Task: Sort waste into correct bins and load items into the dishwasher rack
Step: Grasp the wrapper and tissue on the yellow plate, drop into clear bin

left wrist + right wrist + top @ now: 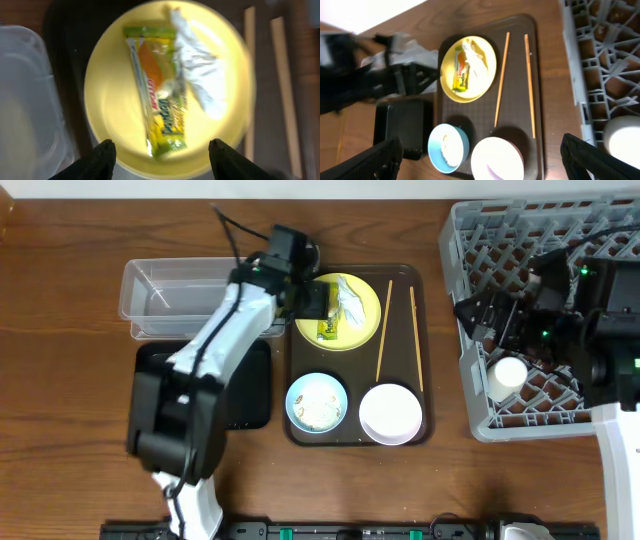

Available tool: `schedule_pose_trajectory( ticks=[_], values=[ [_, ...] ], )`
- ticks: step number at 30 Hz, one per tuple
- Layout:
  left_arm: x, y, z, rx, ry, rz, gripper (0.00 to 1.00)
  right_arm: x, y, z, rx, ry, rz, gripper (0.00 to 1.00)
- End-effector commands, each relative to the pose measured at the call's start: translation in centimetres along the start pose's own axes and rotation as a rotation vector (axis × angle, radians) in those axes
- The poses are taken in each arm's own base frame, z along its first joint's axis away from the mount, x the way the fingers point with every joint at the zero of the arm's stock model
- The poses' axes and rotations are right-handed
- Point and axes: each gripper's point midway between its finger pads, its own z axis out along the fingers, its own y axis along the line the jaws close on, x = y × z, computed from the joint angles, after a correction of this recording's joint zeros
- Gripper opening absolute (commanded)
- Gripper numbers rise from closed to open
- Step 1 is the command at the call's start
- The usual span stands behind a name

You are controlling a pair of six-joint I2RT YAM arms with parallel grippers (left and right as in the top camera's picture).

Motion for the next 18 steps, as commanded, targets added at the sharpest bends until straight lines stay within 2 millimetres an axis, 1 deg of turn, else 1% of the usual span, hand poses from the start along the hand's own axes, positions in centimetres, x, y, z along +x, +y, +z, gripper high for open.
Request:
schedule_pose_trajectory(
  ticks=[1, 5, 8, 9, 12, 13, 14, 15, 17, 18],
  values=[
    [-0.6, 0.6, 1.8, -0.046, -0.004, 0.033, 0.59, 0.4, 1.2, 0.6, -0.030, 0.027, -0.041, 0.98],
    [0.6, 0.9, 4.2, -0.053, 0.040, 0.035, 0.53, 0.6, 1.1, 1.1, -0.024, 0.044, -0.040, 0.98],
    [1.8, 0.8, 5.7, -0.058, 0.080, 0.040, 0.45, 0.6, 0.9, 1.4, -0.021, 0.052, -0.036, 0.98],
    [1.9, 0.7, 5.9, -0.058, 0.085, 0.043, 0.42, 0.6, 0.9, 1.4, -0.020, 0.053, -0.036, 0.98],
    [2.0, 0.1, 6.0, -0.051, 0.084, 0.056, 0.27, 0.6, 0.9, 1.5, -0.020, 0.055, -0.035, 0.98],
    [2.1, -0.1, 6.0, -0.050, 0.083, 0.059, 0.21, 0.6, 0.9, 1.5, -0.020, 0.054, -0.035, 0.98],
    [2.1, -0.3, 5.9, -0.048, 0.084, 0.062, 0.11, 0.6, 0.9, 1.5, -0.019, 0.054, -0.035, 0.98],
    [2.3, -0.6, 5.8, -0.043, 0.089, 0.065, 0.06, 0.6, 0.8, 1.5, -0.019, 0.055, -0.035, 0.97],
    [2.1, -1.2, 5.2, -0.027, 0.083, 0.069, 0.06, 0.7, 0.8, 1.5, -0.018, 0.057, -0.034, 0.97],
    [1.8, -1.6, 4.5, -0.013, 0.077, 0.070, 0.06, 0.7, 0.8, 1.5, -0.018, 0.057, -0.034, 0.98]
  ],
)
